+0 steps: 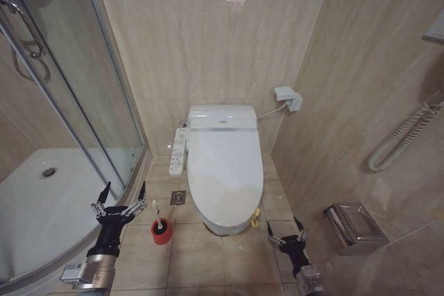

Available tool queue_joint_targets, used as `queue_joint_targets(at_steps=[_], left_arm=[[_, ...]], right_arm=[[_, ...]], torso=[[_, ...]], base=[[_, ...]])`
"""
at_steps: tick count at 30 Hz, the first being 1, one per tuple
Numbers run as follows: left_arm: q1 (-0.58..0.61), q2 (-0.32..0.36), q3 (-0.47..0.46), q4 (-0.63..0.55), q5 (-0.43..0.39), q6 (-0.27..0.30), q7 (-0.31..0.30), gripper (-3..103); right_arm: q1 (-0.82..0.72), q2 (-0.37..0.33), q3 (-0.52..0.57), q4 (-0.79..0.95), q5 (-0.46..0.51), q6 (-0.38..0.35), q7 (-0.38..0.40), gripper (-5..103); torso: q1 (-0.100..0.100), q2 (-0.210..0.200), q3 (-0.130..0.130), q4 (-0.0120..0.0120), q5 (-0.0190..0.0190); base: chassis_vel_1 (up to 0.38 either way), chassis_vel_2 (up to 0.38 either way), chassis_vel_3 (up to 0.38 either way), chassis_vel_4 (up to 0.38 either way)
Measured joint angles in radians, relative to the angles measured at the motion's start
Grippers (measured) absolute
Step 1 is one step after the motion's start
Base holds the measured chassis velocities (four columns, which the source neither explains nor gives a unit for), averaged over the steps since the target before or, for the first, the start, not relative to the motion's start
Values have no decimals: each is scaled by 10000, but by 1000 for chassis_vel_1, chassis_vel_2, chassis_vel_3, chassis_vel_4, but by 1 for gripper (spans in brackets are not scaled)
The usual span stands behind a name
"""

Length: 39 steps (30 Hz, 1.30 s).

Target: Open the toilet lid, clean the toilet bowl with a toilet brush, close the toilet lid, and flush.

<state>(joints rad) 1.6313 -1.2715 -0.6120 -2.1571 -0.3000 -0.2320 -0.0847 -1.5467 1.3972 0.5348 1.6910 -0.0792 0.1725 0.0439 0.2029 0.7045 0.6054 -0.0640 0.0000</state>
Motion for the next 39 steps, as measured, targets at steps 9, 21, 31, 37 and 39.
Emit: queue_joint_targets(at_steps=[9, 21, 31, 37, 39], left_arm=[[0, 0, 0, 1, 0, 0, 0, 100], [0, 0, 0, 0, 0, 0, 0, 100], [0, 0, 0, 1, 0, 0, 0, 100], [0, 0, 0, 0, 0, 0, 0, 100], [0, 0, 0, 1, 0, 0, 0, 100]], right_arm=[[611, 349, -500, -1065, -241, 105, -16, 100], [1591, 408, -564, -2359, -196, 204, 10, 100], [2198, 278, -485, -2822, -6, 203, 92, 100], [2381, 280, -479, -3101, 0, 257, 100, 100], [2567, 344, -446, -3388, -28, 320, 105, 100]], torso=[[0, 0, 0, 0, 0], [1, 0, 0, 0, 0], [1, 0, 0, 0, 0], [0, 0, 0, -1, -1], [0, 0, 0, 0, 1]], base=[[0, 0, 0, 0], [0, 0, 0, 0], [0, 0, 0, 0], [0, 0, 0, 0], [0, 0, 0, 0]])
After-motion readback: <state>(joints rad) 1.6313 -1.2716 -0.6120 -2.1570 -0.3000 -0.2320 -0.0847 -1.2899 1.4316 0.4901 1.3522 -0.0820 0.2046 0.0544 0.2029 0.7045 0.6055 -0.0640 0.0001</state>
